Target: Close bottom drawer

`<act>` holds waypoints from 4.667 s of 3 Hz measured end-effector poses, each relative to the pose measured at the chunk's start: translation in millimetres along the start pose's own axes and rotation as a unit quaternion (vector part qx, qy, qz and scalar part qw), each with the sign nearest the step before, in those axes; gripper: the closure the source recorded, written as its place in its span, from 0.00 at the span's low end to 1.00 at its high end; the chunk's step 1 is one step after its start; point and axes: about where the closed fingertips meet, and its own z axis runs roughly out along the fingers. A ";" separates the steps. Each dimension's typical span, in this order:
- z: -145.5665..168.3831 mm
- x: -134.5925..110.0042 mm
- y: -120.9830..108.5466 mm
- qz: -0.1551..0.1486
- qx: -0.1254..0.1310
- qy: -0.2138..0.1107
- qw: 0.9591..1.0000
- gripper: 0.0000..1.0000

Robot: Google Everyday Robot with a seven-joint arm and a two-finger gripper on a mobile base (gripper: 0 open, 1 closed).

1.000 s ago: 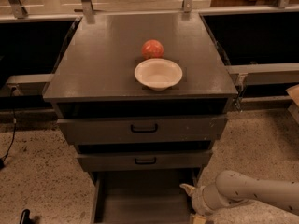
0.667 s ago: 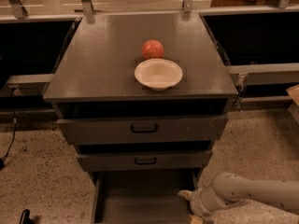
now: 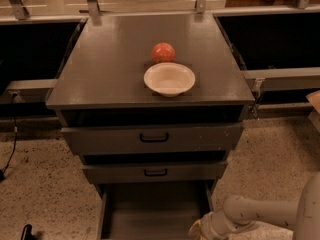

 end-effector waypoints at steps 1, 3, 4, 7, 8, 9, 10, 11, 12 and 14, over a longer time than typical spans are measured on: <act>16.7 7.8 5.4 0.009 0.003 -0.011 1.000 0.88; 43.6 22.3 8.9 0.013 0.013 -0.012 1.000 1.00; 61.9 30.0 15.5 0.005 0.038 -0.021 0.999 1.00; 92.1 42.8 11.5 -0.005 0.075 -0.054 0.996 1.00; 92.7 43.1 11.3 -0.005 0.075 -0.054 0.996 0.81; 92.7 43.1 11.3 -0.005 0.075 -0.054 0.996 0.58; 92.7 43.1 11.3 -0.005 0.075 -0.054 0.996 0.35; 92.8 43.1 11.3 -0.005 0.075 -0.054 0.996 0.11; 92.8 43.1 11.3 -0.005 0.075 -0.054 0.996 0.00; 102.9 41.8 6.9 -0.018 0.072 -0.061 0.995 0.19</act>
Offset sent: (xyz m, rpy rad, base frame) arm -0.0064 0.0028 -0.0158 0.0189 0.0034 -0.0193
